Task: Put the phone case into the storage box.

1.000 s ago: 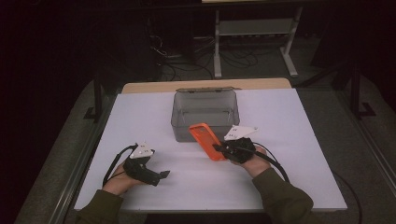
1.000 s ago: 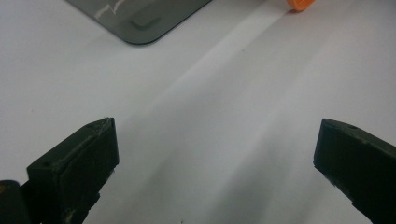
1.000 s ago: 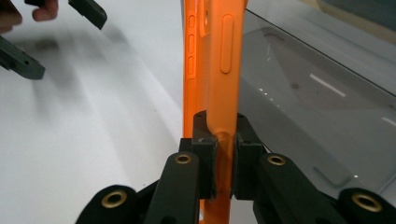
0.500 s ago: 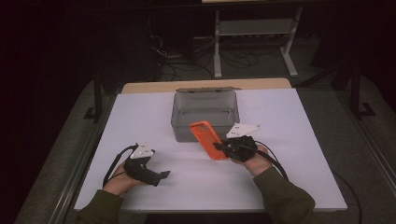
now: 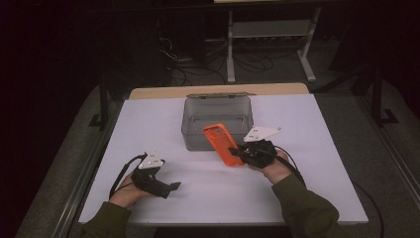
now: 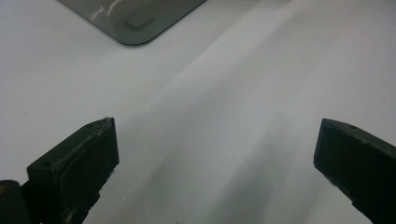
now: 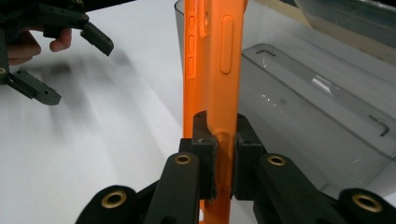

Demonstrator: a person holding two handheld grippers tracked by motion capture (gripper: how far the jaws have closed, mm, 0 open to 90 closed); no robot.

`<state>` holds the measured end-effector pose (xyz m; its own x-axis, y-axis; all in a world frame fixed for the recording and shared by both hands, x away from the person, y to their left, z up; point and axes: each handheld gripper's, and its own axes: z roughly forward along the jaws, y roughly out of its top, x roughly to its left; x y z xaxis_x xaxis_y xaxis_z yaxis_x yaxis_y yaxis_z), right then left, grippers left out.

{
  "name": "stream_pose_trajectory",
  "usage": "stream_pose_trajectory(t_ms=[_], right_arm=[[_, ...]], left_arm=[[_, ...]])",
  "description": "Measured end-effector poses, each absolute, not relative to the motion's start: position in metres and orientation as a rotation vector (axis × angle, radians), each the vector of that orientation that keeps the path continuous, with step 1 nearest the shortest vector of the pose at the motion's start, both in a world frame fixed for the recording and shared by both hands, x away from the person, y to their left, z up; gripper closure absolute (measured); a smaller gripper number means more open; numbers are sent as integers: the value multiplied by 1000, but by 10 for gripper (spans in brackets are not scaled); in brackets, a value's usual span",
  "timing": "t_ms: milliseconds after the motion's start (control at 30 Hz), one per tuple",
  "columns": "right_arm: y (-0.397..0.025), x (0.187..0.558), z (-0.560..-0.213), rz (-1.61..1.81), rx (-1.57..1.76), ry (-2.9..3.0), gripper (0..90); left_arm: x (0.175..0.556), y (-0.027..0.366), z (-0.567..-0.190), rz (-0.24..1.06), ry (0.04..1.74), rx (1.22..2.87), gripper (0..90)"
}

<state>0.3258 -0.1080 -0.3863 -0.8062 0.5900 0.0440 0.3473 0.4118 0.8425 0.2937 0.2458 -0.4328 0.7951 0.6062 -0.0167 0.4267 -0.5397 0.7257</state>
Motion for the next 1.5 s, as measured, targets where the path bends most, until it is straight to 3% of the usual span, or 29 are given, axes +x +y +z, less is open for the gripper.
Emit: stream_pose_trajectory(t_ms=[1500], right_arm=[[-91, 367, -324, 1323, 960, 2282, 812]], left_arm=[[298, 250, -431, 270, 733, 2187, 0]])
